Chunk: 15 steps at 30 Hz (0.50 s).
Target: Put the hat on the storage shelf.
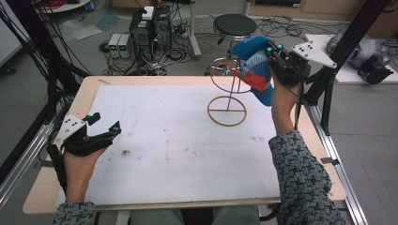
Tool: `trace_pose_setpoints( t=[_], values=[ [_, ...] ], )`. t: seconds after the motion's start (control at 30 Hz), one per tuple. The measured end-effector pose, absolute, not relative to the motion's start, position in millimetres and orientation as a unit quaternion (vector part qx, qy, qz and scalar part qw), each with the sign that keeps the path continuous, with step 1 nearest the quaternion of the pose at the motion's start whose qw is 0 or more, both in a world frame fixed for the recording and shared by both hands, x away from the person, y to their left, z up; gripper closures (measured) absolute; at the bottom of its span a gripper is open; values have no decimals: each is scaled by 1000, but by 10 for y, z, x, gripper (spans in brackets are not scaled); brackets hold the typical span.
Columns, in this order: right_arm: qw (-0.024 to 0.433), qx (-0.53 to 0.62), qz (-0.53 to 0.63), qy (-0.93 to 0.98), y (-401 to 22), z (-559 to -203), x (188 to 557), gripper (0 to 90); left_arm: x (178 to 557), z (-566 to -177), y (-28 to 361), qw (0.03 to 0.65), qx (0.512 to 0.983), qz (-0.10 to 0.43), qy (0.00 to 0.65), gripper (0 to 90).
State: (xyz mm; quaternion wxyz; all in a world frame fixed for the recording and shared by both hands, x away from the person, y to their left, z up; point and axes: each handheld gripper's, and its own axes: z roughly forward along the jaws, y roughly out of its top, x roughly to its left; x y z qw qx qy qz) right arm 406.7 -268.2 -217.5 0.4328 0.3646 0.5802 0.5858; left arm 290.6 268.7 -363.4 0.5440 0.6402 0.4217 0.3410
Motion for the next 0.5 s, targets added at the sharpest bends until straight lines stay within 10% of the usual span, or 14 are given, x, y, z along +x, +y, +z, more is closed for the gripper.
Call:
trace_pose_setpoints(
  t=[0.5],
  values=[
    [408, 357, 554, 632, -2463, -2315, 4270, 874, 2913, -3641, 2689, 545, 640, 340, 422, 203]
  ],
)
